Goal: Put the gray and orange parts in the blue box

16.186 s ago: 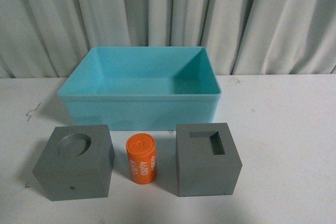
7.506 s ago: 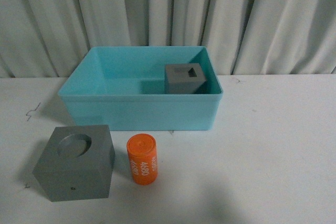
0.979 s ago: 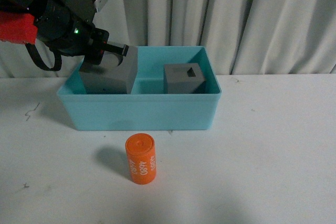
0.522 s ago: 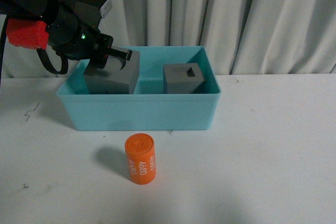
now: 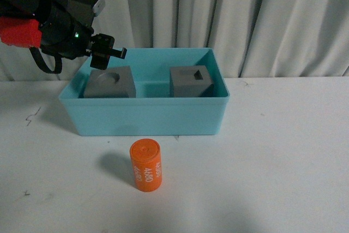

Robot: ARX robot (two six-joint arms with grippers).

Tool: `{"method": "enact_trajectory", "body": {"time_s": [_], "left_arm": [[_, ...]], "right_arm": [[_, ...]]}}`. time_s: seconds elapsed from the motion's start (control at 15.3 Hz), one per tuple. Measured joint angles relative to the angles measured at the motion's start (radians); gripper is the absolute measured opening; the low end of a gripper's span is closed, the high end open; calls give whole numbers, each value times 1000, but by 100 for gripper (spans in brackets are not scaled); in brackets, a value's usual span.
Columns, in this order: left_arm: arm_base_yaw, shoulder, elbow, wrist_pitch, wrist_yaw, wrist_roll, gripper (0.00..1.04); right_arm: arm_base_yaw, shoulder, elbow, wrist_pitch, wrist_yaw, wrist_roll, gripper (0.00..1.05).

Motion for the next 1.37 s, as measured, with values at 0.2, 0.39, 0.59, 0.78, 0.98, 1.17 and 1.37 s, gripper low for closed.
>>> {"method": "enact_trajectory", "body": {"time_s": [0.2,0.39,0.59,0.78,0.98,1.17,1.37], "left_arm": [[18,-28,-16,-62,44,-41,84],[58,-272,-182,-110,225,-159,97],[160,-701,-445,-190,517,-294,98],[365,-1032,-784,-403,599,-287,98],[425,-1165,-966,-93,511,-230,91],[340,-1308,-1275,499,370,-182,57],[281,-1432,-1320,537,309,-182,20]], "right_arm": [[0,0,0,0,0,0,98],[0,0,0,0,0,0,98],[0,0,0,0,0,0,98],[0,0,0,0,0,0,98],[0,0,0,1,0,0,98],[0,1,0,-1,1,0,98],[0,1,0,0,1,0,98]]}}
